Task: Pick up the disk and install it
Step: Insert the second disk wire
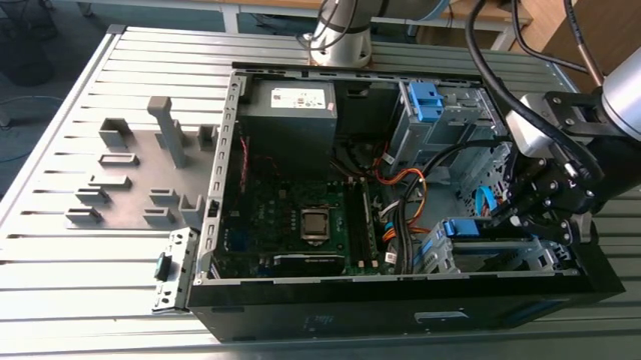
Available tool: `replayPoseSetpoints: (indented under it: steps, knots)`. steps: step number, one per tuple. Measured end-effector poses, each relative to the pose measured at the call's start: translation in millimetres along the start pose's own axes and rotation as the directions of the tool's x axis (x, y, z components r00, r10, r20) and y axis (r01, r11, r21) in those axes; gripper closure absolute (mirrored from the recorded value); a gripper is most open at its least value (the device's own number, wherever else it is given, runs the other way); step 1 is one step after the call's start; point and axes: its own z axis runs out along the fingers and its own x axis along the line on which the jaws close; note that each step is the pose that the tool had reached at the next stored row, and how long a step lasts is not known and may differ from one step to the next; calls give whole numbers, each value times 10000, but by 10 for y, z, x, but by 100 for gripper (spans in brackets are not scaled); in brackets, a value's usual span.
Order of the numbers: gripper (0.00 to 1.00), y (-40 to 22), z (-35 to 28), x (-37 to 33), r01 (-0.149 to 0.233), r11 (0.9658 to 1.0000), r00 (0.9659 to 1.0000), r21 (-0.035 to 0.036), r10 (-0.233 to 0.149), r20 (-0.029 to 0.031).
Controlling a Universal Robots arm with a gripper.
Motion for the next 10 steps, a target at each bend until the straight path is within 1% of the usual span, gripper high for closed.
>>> replayPoseSetpoints:
  steps: [3, 6, 8, 10]
  knots:
    - [84, 0, -21, -2, 1, 10000, 10000, 1, -1, 19]
    - [84, 1, -33, -3, 0, 10000, 10000, 0, 0, 3]
    - [84, 1, -33, -3, 2, 10000, 10000, 0, -2, 53]
    - [84, 1, -33, -3, 3, 10000, 10000, -1, -3, 72]
